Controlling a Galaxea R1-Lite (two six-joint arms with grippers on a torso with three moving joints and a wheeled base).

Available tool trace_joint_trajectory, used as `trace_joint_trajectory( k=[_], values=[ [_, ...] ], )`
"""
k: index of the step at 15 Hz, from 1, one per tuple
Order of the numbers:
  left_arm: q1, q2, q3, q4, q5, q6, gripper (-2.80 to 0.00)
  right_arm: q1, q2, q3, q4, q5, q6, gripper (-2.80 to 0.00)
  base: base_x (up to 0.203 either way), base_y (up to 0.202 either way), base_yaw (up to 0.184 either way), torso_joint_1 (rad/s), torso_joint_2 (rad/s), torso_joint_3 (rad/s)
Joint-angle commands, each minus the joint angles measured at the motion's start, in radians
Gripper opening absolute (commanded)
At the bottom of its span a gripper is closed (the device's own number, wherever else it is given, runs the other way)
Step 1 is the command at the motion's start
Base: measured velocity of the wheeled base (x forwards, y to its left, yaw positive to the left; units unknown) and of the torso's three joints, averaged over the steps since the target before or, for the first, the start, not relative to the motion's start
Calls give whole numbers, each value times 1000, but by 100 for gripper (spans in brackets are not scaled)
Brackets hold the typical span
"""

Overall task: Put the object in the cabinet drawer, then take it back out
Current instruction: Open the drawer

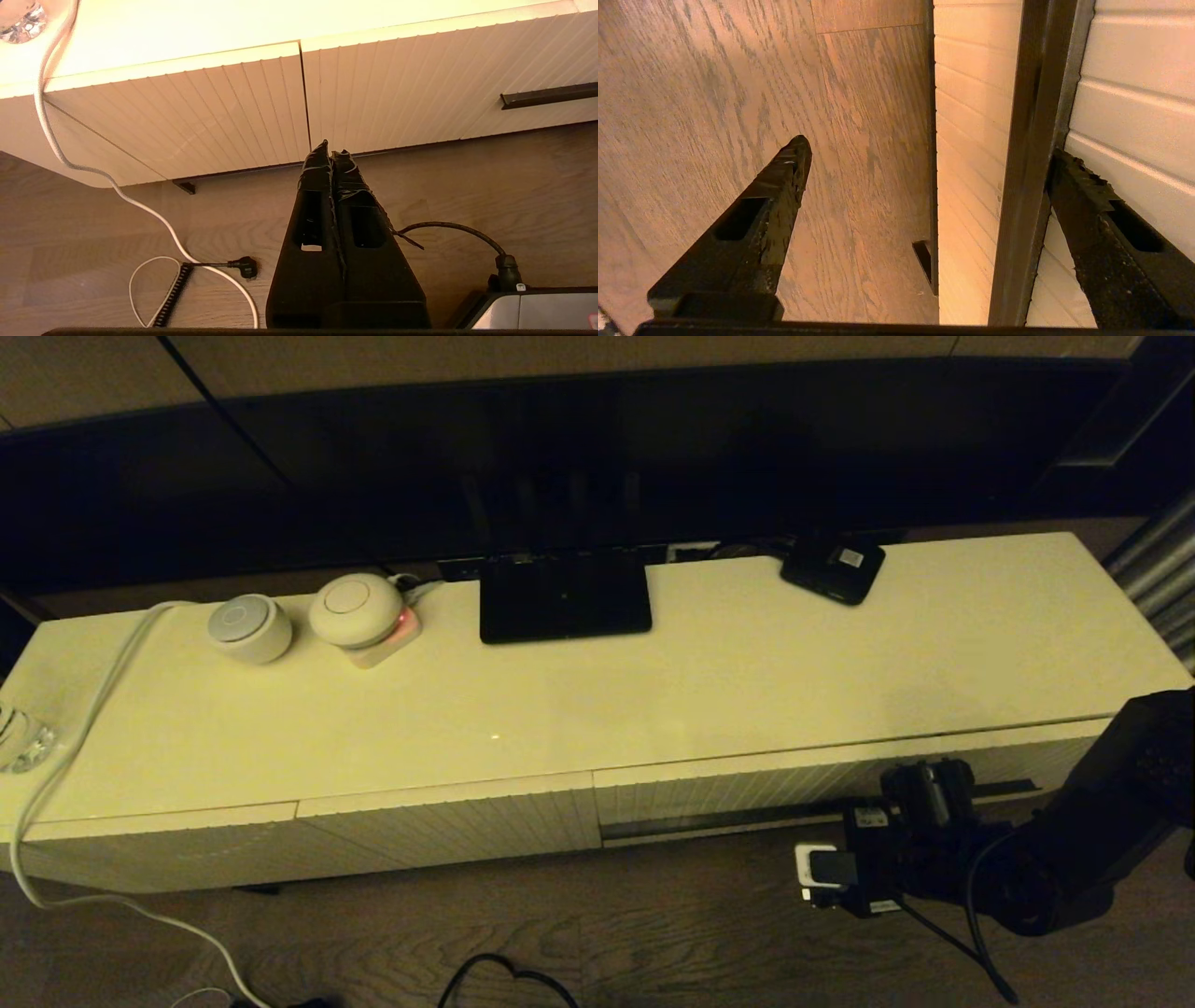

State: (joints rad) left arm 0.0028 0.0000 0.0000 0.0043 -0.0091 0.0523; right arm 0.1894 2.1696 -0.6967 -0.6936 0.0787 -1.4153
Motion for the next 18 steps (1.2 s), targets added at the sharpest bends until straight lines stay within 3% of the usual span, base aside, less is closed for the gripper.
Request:
trace_joint_trajectory(
  k=[1, 11, 18],
  values=[
    [0, 0, 3, 0, 0, 1, -280, 4, 10, 22, 5, 3, -8, 0, 0, 0, 0, 0, 0, 0],
    [0, 0, 3, 0, 0, 0, -280, 6, -70, 230, -35, 34, -8, 0, 0, 0, 0, 0, 0, 0],
    [0, 0, 3, 0, 0, 0, -280, 4, -261, 301, -30, 47, -9, 0, 0, 0, 0, 0, 0, 0]
  ],
)
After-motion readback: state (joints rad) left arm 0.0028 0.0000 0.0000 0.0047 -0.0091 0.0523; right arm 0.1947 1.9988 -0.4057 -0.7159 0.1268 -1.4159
